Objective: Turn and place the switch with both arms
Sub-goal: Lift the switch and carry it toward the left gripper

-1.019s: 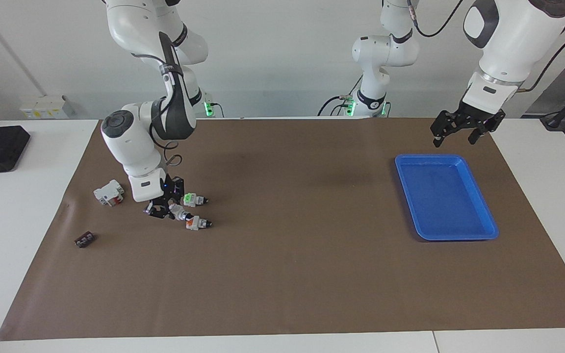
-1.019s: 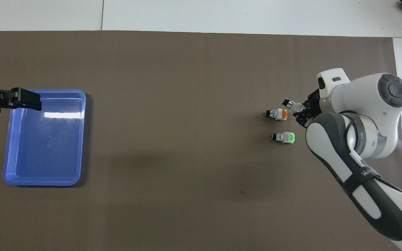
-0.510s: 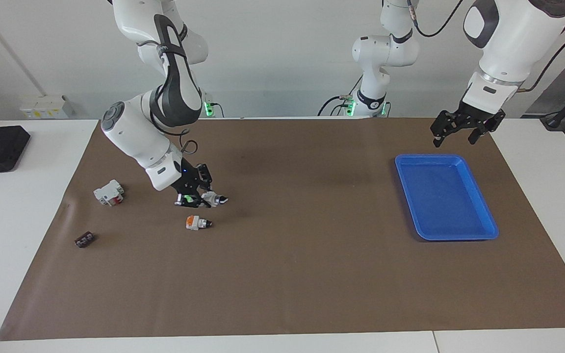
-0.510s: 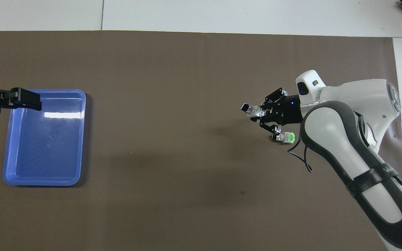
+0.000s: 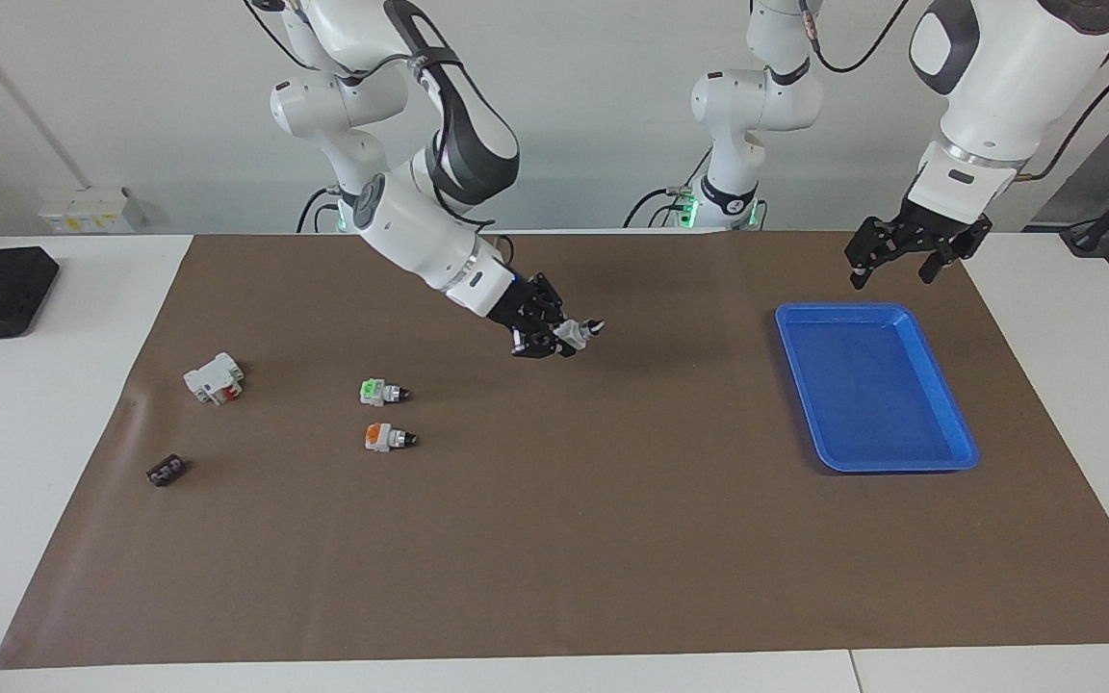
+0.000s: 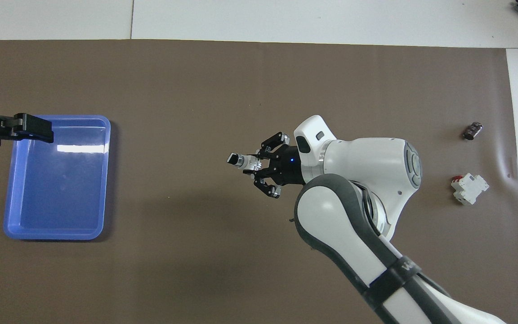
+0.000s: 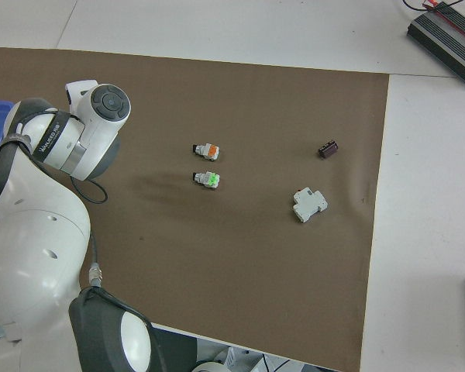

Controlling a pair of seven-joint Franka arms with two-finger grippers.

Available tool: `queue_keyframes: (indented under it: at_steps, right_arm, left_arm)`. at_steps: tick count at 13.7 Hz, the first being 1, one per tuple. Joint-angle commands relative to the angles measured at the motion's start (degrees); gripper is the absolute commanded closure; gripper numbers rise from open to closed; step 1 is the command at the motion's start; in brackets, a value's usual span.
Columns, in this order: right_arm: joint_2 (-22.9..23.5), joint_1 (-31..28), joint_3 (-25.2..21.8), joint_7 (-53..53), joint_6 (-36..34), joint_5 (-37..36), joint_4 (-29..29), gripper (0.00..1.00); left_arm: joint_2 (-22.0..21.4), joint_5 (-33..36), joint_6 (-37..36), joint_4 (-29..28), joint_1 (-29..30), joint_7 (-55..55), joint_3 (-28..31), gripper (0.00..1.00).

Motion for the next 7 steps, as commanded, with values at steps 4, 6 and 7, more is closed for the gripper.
queue_keyframes:
  at_steps: [4,6,7]
  right_arm:
    - [-0.04,4.77,-0.06,-1.47,7.19,11.21,1.31,1.0]
    - [1.1,7.49,-0.06,-1.21,10.25,14.64,4.46,1.0]
    - [1.72,8.2,0.02,-0.77,11.92,14.65,5.87,1.0]
  left_arm:
    - [-1.46,0.35,0.37,-1.09,-0.84,0.52,0.01,0.0]
    - [-1.46,0.26,0.98,-1.09,-0.84,0.17,-0.43,0.0]
    - [-1.37,-1.22,2.2,-1.18,-0.84,0.17,-0.6,0.0]
